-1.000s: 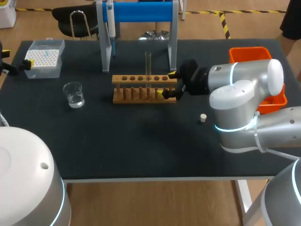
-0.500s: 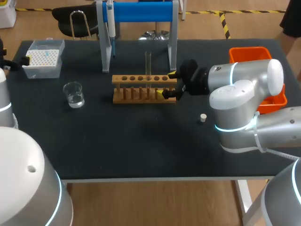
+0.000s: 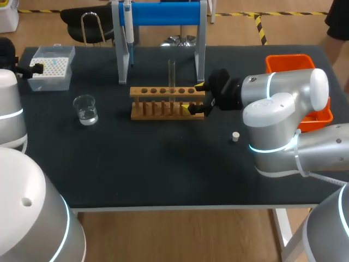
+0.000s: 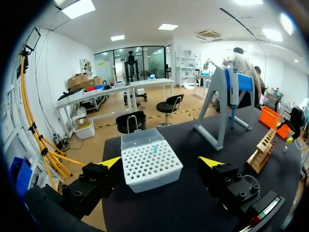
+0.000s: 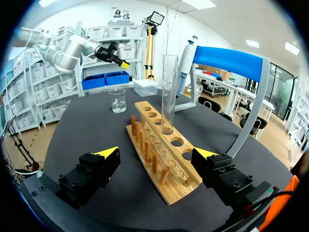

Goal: Invert the test tube, pick up the pipette, mount the tip to pipette, aspirate from beaker and dispense into the tube, eject the tip, return the pipette, and cap with the stopper.

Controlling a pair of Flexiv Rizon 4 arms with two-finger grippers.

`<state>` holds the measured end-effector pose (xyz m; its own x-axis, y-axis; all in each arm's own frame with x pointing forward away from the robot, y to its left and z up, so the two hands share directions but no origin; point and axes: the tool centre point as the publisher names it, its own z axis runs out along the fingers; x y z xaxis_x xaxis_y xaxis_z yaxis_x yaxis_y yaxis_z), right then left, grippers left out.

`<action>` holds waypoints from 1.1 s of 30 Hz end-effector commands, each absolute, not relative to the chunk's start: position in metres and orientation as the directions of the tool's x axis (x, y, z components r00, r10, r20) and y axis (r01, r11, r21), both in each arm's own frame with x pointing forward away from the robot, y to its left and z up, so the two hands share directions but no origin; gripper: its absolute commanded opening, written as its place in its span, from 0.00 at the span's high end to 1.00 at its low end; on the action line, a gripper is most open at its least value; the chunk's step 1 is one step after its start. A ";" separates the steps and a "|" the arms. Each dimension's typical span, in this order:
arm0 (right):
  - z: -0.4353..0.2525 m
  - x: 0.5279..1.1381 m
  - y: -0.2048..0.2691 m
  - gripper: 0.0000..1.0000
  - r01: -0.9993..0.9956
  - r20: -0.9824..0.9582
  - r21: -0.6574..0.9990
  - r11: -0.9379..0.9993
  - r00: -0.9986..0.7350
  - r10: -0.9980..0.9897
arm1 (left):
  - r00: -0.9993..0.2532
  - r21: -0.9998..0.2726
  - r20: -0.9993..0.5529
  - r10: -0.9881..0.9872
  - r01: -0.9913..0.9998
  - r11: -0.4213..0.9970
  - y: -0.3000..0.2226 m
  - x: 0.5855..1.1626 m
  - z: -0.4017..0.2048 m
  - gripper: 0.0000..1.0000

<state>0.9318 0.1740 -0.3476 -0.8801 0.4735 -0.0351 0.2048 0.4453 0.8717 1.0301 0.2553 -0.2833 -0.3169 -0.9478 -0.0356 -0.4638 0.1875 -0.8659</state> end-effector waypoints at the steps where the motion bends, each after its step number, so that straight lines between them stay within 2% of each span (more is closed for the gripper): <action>1: -0.348 0.931 0.174 0.00 0.205 -0.035 0.872 0.445 -0.880 0.474 | -0.319 -0.870 -0.036 -0.947 -0.457 0.187 0.252 1.052 -0.298 0.00; 16: -0.348 0.931 0.174 0.00 0.205 -0.035 0.872 0.445 -0.880 0.474 | -0.337 -0.867 -0.028 -0.941 -0.460 0.190 0.245 1.084 -0.320 0.00; 33: -0.348 0.931 0.174 0.00 0.205 -0.035 0.872 0.445 -0.880 0.474 | -0.274 -0.877 0.002 -0.962 -0.463 0.130 0.243 1.112 -0.345 0.00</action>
<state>0.9318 0.1740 -0.3476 -0.8801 0.4735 -0.0351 0.2048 0.4453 0.8716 1.1045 0.2464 -0.3365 -0.2841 -0.9588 0.0087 -0.4765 0.1333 -0.8690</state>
